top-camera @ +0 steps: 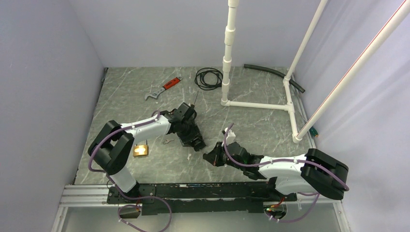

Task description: Unlock with the key

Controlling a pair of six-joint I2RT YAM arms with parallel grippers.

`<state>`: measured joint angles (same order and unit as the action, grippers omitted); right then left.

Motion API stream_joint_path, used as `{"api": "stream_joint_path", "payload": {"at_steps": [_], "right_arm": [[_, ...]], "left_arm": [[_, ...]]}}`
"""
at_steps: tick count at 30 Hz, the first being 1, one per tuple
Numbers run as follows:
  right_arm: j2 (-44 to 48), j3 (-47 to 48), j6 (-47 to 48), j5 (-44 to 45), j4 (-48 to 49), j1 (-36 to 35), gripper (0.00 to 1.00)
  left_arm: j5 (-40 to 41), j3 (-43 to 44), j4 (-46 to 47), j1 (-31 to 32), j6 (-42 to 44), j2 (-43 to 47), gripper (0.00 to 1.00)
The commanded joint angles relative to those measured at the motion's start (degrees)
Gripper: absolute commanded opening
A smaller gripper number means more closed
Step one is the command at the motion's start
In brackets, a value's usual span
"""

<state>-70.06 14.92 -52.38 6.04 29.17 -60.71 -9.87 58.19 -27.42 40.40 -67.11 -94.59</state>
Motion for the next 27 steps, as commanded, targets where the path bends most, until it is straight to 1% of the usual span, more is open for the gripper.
{"api": "stream_joint_path", "payload": {"at_steps": [1, 7, 16, 22, 27], "right_arm": [[0.7, 0.1, -1.3, 1.3, 2.3, 1.3, 0.00], [0.9, 0.7, -1.3, 1.2, 1.1, 2.3, 0.00], [-0.4, 0.5, -2.1, 1.0, 2.0, 2.5, 0.00], [0.0, 0.7, -1.4, 2.7, 0.4, 2.6, 0.00], [-0.8, 2.4, 1.0, 5.5, -2.0, 2.6, 0.00]], "left_arm": [[-3.6, 0.4, 3.5, 0.1, -1.3, 2.8, 0.00], [-4.0, 0.1, 4.0, 0.1, -1.5, 3.5, 0.00], [-4.2, -0.5, 4.5, 0.3, -1.8, 4.2, 0.00], [-2.4, 2.4, -2.1, 0.7, -0.8, 2.5, 0.00], [-0.9, 5.6, -9.7, 1.1, -0.1, -0.2, 0.00]]}}
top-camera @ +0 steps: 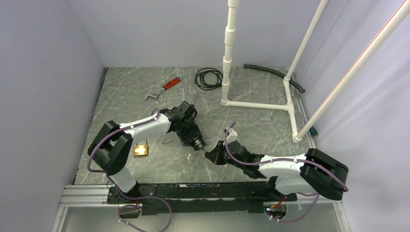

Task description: Unlock with the key

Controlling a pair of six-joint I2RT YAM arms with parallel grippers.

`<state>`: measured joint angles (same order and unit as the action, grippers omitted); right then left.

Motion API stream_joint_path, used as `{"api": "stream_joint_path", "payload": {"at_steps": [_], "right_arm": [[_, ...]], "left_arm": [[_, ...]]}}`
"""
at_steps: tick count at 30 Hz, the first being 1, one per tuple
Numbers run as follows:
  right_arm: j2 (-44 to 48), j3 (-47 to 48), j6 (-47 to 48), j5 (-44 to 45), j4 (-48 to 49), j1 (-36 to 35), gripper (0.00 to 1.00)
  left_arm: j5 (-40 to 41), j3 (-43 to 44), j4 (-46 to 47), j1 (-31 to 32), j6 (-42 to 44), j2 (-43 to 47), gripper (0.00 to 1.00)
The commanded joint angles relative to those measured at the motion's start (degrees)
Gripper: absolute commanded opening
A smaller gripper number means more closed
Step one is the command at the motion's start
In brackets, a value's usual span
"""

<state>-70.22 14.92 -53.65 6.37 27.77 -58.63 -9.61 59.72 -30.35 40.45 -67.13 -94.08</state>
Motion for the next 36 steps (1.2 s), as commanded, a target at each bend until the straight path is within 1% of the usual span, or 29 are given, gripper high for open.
{"api": "stream_joint_path", "payload": {"at_steps": [1, 5, 10, 14, 18, 19, 20, 22, 23, 24, 25, 27, 29, 30, 32, 34, 36], "right_arm": [[-0.6, 2.9, 2.8, 6.2, -2.1, 0.5, 0.00], [-0.1, 3.3, 4.1, 7.6, -3.0, 0.5, 0.00], [-0.4, 2.2, 3.5, 4.8, -0.3, 0.5, 0.00], [1.3, 0.9, 3.0, 2.7, 0.2, 0.4, 0.00], [5.1, -0.5, 3.1, 3.2, -1.4, 0.4, 0.00], [6.4, -0.8, 3.2, 3.4, -2.0, 0.4, 0.00], [7.7, -1.0, 3.3, 3.7, -3.1, 0.4, 0.00], [10.7, -1.6, 3.5, 3.9, -4.4, 0.4, 0.00], [12.2, -1.8, 3.6, 4.1, -5.7, 0.4, 0.00], [13.7, -2.1, 3.7, 4.4, -6.8, 0.4, 0.00], [15.2, -2.3, 3.8, 4.8, -7.9, 0.4, 0.00], [18.3, -2.8, 3.9, 5.4, -10.1, 0.4, 0.00], [20.6, -3.4, 3.8, 5.9, -11.8, 0.4, 0.00], [21.5, -3.7, 3.7, 6.0, -12.3, 0.4, 0.00], [23.1, -4.1, 3.6, 6.1, -13.2, 0.4, 0.00], [24.2, -4.1, 3.6, 6.1, -14.2, 0.4, 0.00], [25.2, -4.2, 3.6, 6.0, -15.2, 0.4, 0.00]], "left_arm": [[-0.9, 4.7, -8.2, 1.0, 0.1, -1.3, 0.00], [0.8, 8.2, -16.0, 1.0, 1.3, -5.0, 0.00], [1.9, 11.9, -20.7, 0.9, 3.1, -10.3, 0.00], [5.8, 16.0, -25.8, 0.4, 4.9, -13.5, 0.00], [4.7, 19.0, -27.8, -0.7, 9.0, -17.0, 0.00], [4.4, 19.3, -27.2, -0.8, 10.2, -17.4, 0.02], [4.7, 19.1, -25.9, -0.8, 11.4, -17.1, 0.12], [5.8, 17.1, -23.4, -0.6, 12.7, -14.6, 0.54], [6.4, 16.1, -22.2, -0.7, 13.3, -12.8, 0.71], [7.2, 15.4, -21.1, -0.6, 14.2, -11.3, 0.84], [7.9, 15.2, -20.8, -0.6, 15.4, -9.9, 0.91], [9.3, 15.2, -21.6, 0.0, 17.9, -7.0, 0.97], [11.5, 15.1, -22.4, 1.1, 19.3, -5.2, 0.97], [12.1, 14.8, -22.6, 1.9, 20.0, -4.7, 0.96], [14.9, 13.8, -23.4, 2.8, 19.9, -4.0, 0.89], [15.7, 9.9, -20.2, 3.4, 20.0, -2.0, 0.87], [12.1, 3.7, -12.8, 3.5, 20.3, 1.1, 0.87]]}}
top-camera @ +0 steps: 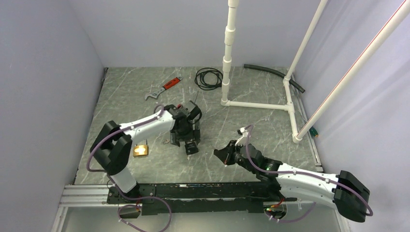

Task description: Unlock with the key

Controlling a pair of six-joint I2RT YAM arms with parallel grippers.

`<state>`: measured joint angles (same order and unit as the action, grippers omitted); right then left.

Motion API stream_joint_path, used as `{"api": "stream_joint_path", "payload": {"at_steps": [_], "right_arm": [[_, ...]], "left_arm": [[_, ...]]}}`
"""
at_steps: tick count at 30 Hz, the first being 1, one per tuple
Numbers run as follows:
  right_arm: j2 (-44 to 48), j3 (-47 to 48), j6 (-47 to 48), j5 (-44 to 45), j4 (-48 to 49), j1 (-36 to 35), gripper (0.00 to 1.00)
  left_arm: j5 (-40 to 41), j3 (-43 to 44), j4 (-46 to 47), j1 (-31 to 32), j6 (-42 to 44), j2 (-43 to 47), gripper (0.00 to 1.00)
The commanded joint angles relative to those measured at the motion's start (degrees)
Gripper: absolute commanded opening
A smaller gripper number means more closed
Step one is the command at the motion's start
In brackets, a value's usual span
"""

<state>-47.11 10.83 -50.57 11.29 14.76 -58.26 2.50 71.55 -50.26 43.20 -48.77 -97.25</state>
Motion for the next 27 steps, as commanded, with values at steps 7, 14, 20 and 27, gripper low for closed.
{"api": "stream_joint_path", "payload": {"at_steps": [7, 14, 20, 27], "right_arm": [[6.2, -0.7, 0.2, 1.4, -6.1, 0.1, 0.00], [6.6, -0.3, 0.6, 1.5, -7.0, 0.1, 0.00], [5.5, 0.0, 0.7, 0.9, -6.5, 0.0, 0.00], [6.5, -0.2, 0.6, 1.5, -7.8, 0.1, 0.00]], "left_arm": [[-0.1, -15.7, 13.4, 0.8, -2.6, 9.0, 0.94], [5.4, -10.7, 10.8, 5.8, -5.3, 5.9, 0.99], [9.5, -4.8, 4.8, 6.4, -6.4, -1.5, 0.92], [10.3, -1.2, -0.3, 6.5, -8.3, -8.0, 0.83]]}}
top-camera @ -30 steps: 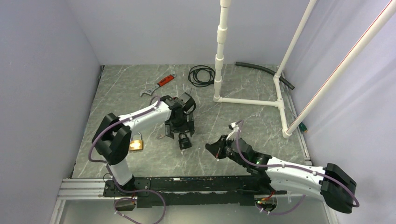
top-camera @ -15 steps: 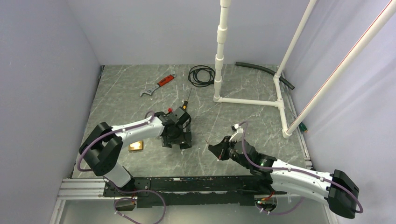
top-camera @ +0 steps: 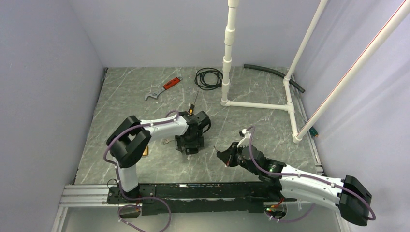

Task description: Unlock with the key

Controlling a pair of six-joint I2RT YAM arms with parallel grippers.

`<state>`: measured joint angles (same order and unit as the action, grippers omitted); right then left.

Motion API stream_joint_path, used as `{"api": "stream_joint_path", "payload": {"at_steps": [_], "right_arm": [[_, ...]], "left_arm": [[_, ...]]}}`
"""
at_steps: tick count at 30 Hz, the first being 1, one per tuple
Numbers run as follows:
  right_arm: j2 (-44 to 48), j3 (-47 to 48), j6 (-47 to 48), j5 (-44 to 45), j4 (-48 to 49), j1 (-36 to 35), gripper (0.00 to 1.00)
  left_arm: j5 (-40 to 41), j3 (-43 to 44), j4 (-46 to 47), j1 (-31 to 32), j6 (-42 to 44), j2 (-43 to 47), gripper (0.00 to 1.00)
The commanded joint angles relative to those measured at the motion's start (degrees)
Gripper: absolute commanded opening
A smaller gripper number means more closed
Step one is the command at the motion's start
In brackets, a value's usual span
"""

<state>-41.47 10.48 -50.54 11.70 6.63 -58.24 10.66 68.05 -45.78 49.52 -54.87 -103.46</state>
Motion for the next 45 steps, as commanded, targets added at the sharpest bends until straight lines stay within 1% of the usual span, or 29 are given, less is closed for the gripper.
{"api": "stream_joint_path", "payload": {"at_steps": [1, 6, 7, 8, 9, 10, 11, 12, 13, 16, 18, 20, 21, 23, 25, 29, 30, 33, 35, 37, 41, 43, 45], "right_arm": [[0.8, 0.2, 0.7, 1.2, 0.2, 0.1, 0.00], [0.1, 0.5, 0.9, 1.1, 0.5, 0.1, 0.00], [0.0, 0.7, 1.0, 1.0, 0.5, 0.1, 0.00], [-0.1, 0.7, 1.0, 1.0, 0.5, 0.1, 0.00], [-0.2, 0.9, 1.1, 1.0, 0.5, 0.1, 0.00], [-0.3, 1.0, 1.2, 1.1, 0.5, 0.1, 0.00], [-0.3, 1.2, 1.3, 1.3, 0.4, 0.1, 0.00], [-0.2, 1.4, 1.5, 1.4, 0.2, 0.1, 0.00], [0.1, 1.6, 1.6, 1.6, 0.0, 0.1, 0.00], [1.4, 2.2, 2.0, 2.2, -1.1, 0.1, 0.00], [2.8, 2.3, 2.0, 2.8, -2.0, 0.1, 0.00], [4.0, 2.3, 2.1, 3.1, -2.9, 0.1, 0.00], [4.5, 2.3, 2.1, 3.2, -3.3, 0.1, 0.00], [5.2, 2.4, 2.1, 3.2, -4.0, 0.1, 0.00], [5.8, 2.4, 2.1, 3.1, -4.4, 0.0, 0.00], [6.8, 2.2, 1.8, 3.2, -5.3, 0.1, 0.00], [7.0, 2.0, 1.7, 3.3, -5.4, 0.1, 0.00], [6.5, 1.5, 1.3, 3.5, -4.9, 0.1, 0.00], [5.4, 1.6, 1.2, 3.4, -4.1, 0.1, 0.00], [4.0, 2.0, 1.1, 3.2, -3.6, 0.1, 0.00], [2.3, 2.5, 1.2, 3.1, -2.6, 0.1, 0.00], [1.2, 2.7, 1.3, 2.6, -1.0, 0.1, 0.00], [-0.4, 2.9, 1.9, 1.1, 2.8, 0.1, 0.00]], "left_arm": [[2.0, 2.4, -5.0, 0.2, -2.5, -2.1, 0.81], [-0.2, 1.1, -2.5, 0.3, -3.1, -2.9, 0.63], [-0.7, 0.6, -1.6, 0.4, -3.2, -3.1, 0.56], [-0.8, 0.2, -0.8, 0.6, -3.2, -3.4, 0.46], [-0.7, 0.3, -0.4, 0.7, -2.8, -3.8, 0.31], [0.6, 1.2, -1.7, 0.9, -2.3, -4.4, 0.14], [2.7, 3.2, -4.3, 1.2, -1.6, -5.2, 0.05], [6.0, 5.5, -8.3, 1.7, -0.7, -5.9, 0.02], [9.9, 8.5, -12.8, 2.3, 0.0, -6.5, 0.00], [22.8, 17.7, -28.6, 3.8, -0.2, -7.2, 0.00], [29.5, 23.8, -40.0, 4.1, -0.5, -8.0, 0.00], [34.7, 30.0, -49.5, 4.2, -1.2, -10.4, 0.00], [36.5, 31.8, -50.5, 4.1, 2.2, -11.4, 0.00], [36.9, 33.6, -50.6, 4.2, 7.5, -12.3, 0.00], [37.4, 34.4, -50.7, 4.1, 10.4, -13.5, 0.00], [42.4, 32.9, -50.7, 2.4, 12.7, -15.3, 0.00], [44.4, 32.3, -50.7, 1.2, 12.9, -15.6, 0.00], [53.9, 29.3, -50.6, -3.8, 14.1, -17.8, 0.00], [56.7, 29.2, -50.6, -8.6, 14.9, -20.0, 0.00], [56.6, 30.5, -50.5, -10.8, 14.9, -20.8, 0.00], [54.9, 34.4, -50.5, -11.1, 14.7, -20.8, 0.00], [52.8, 36.4, -50.5, -11.0, 12.4, -20.4, 0.00], [48.6, 38.2, -50.3, -11.0, 9.6, -19.6, 0.00]]}}
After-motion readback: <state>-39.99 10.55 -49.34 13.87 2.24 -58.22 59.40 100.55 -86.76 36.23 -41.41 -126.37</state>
